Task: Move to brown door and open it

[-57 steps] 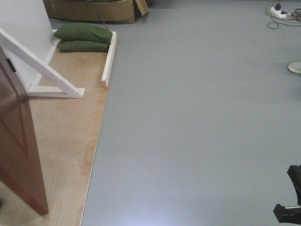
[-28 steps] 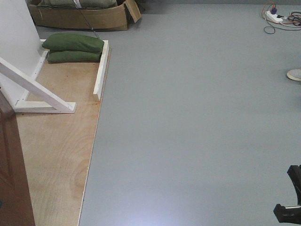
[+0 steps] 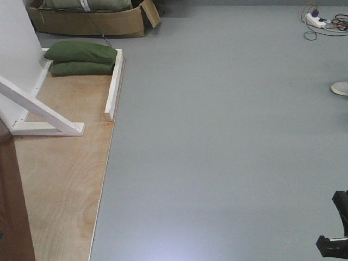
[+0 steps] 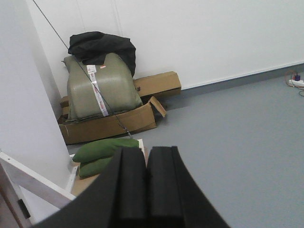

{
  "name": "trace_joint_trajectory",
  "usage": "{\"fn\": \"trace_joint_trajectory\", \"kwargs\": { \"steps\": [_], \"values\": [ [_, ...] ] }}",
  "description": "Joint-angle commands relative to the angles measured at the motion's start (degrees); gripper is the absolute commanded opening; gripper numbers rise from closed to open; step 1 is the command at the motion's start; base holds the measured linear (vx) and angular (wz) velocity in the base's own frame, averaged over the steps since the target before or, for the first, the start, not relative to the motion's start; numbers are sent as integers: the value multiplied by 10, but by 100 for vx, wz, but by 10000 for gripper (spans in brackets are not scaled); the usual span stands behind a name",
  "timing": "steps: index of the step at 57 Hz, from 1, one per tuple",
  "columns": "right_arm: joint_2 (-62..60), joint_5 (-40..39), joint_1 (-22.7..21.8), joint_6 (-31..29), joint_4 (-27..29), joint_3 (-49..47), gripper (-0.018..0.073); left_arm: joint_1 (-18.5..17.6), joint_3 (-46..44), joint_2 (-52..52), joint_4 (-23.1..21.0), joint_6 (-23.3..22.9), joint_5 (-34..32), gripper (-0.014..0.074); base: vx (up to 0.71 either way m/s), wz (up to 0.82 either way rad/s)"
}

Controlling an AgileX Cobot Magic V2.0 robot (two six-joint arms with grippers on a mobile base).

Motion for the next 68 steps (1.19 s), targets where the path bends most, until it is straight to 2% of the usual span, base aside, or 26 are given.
{"fn": "trace_joint_trajectory", "kwargs": {
  "steps": [1,24,28,34,44,50,53,57,58,62,65,68],
  "values": [
    [-3,-43,0,-4,-2,2,0,1,-10,4,-2,-7,-44,21,3,-2],
    [-3,-43,0,-4,-2,2,0,1,-10,4,1,-4,-45,21,1,0],
    [-3,-43,0,-4,-2,2,0,3,-10,5,24,9,-58,21,0,0],
    [-3,-43,0,-4,-2,2,0,4,-24,31,27,3,-97,21,0,0],
    [-3,-43,0,-4,-2,2,0,4,-137,174,27,-68,-186,21,0,0],
    [-3,-43,0,-4,-2,2,0,4,-248,254,29,-83,-170,21,0,0],
    [-3,-43,0,-4,-2,2,0,4,-311,283,51,-58,-137,21,0,0],
    [-3,-43,0,-4,-2,2,0,4,-389,316,104,-1,-81,21,0,0],
    [-3,-43,0,-4,-2,2,0,4,-412,324,121,25,-58,21,0,0],
    [-3,-43,0,-4,-2,2,0,4,-487,344,179,82,19,22,0,0],
    [-3,-43,0,-4,-2,2,0,4,-544,355,228,105,86,24,0,0],
    [-3,-43,0,-4,-2,2,0,5,-589,362,299,111,141,25,0,0]
  ]
}}
